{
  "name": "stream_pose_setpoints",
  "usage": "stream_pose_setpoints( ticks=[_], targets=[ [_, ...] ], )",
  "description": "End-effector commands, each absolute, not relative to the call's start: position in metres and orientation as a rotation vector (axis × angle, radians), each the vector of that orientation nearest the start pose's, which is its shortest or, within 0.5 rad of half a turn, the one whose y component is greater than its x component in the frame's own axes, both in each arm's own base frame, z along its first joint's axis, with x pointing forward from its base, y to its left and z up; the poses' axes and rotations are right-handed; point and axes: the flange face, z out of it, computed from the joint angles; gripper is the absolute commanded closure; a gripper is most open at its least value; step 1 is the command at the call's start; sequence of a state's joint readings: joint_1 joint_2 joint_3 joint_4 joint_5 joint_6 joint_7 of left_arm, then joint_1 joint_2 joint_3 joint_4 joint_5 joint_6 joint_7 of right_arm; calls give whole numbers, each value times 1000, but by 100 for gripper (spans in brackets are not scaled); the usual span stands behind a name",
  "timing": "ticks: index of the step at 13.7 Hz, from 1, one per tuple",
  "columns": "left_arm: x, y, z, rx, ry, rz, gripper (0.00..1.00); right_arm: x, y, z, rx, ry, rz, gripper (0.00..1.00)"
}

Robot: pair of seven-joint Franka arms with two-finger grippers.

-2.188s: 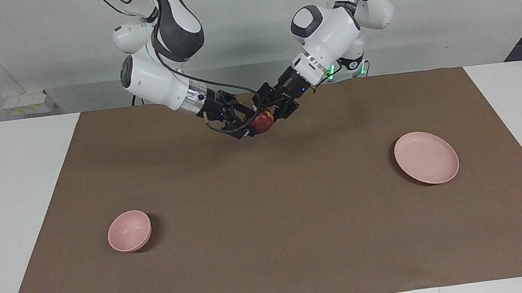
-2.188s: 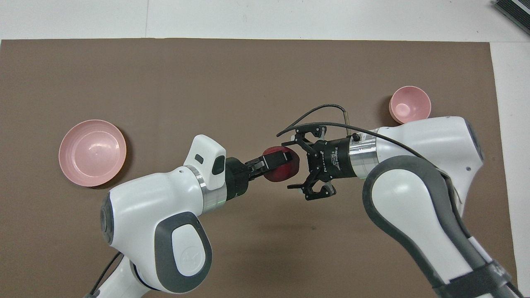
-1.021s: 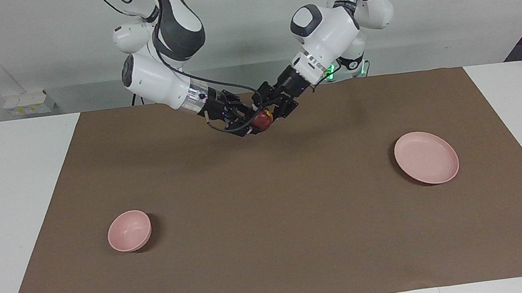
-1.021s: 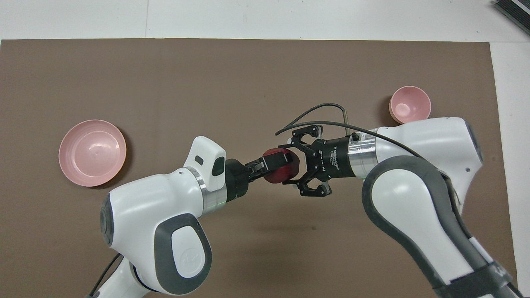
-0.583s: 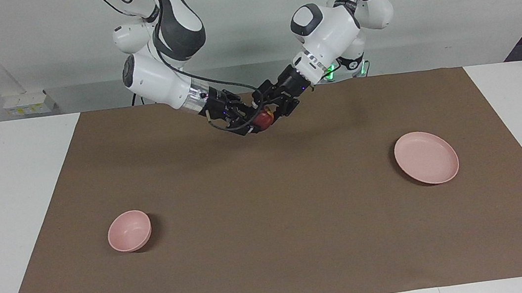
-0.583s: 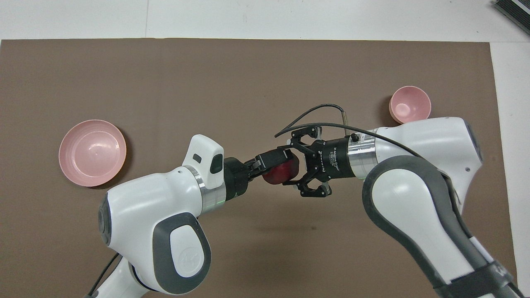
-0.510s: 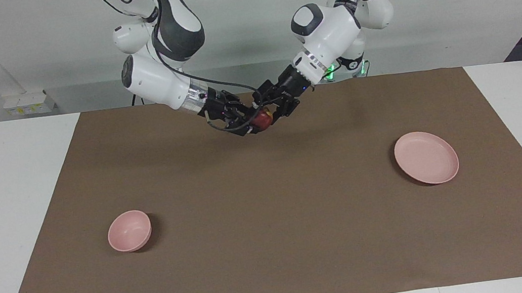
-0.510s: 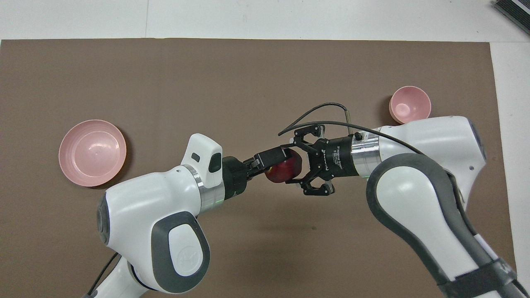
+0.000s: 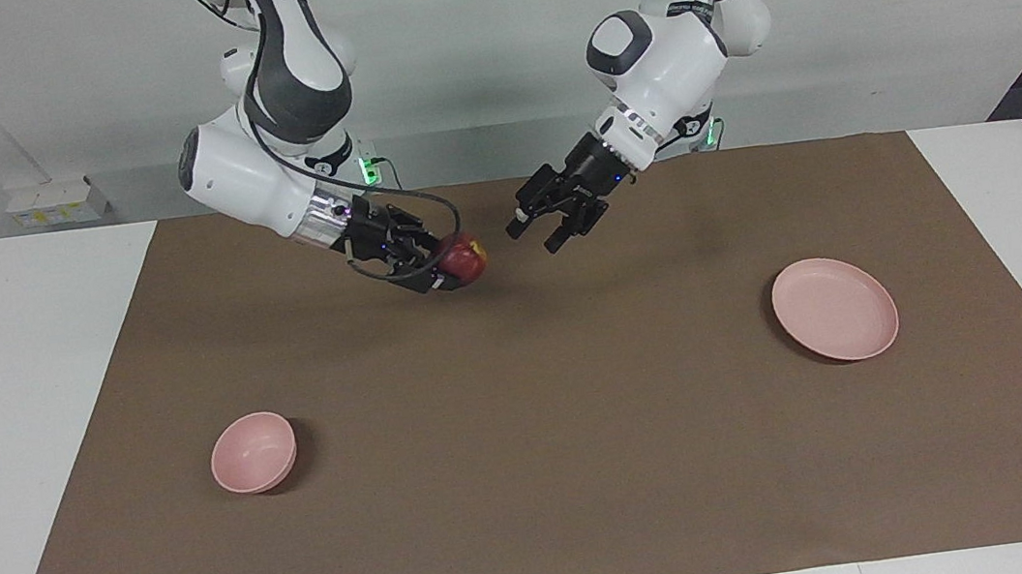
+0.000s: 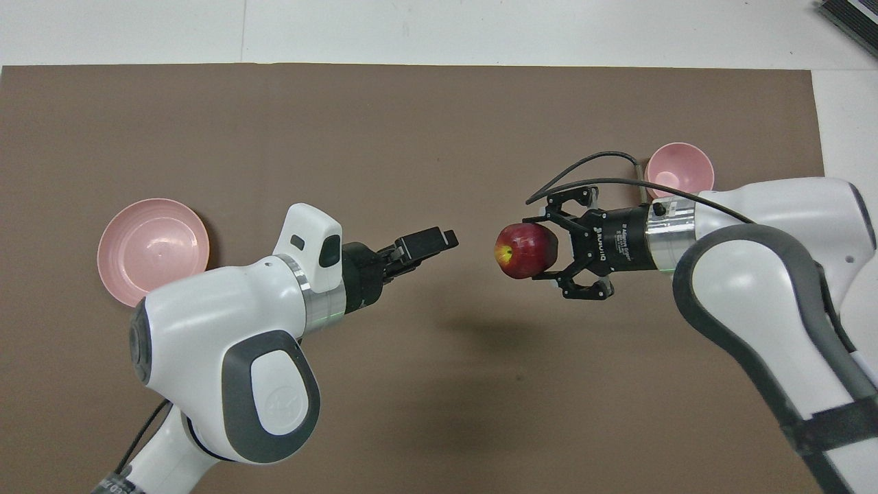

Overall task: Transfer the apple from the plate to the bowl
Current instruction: 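Carry the apple to the pink bowl with the right gripper while the left withdraws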

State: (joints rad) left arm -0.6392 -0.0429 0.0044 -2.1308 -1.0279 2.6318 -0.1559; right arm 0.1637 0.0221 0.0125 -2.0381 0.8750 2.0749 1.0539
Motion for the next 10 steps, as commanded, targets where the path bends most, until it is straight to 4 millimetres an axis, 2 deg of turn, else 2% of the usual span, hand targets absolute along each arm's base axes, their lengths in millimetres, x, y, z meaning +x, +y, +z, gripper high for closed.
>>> stream_pose_setpoints(
  ticks=[1,3,5,8,10],
  targets=[
    [484,-289,472,2417,208,168,0,555,102,444,-2031,1463,480,100],
    [496,-264,469,2572,77,135,0,563,80,439,-2144,1427,369,100],
    [508,-229,463,2720,-43,180,0,576,60,435,-2258,1437,226,100],
    [526,-168,456,2837,-221,196,0,586,45,435,-2476,1267,75,100],
    [536,-133,460,2899,-315,202,0,594,26,434,-2623,1119,-42,100]
  ],
)
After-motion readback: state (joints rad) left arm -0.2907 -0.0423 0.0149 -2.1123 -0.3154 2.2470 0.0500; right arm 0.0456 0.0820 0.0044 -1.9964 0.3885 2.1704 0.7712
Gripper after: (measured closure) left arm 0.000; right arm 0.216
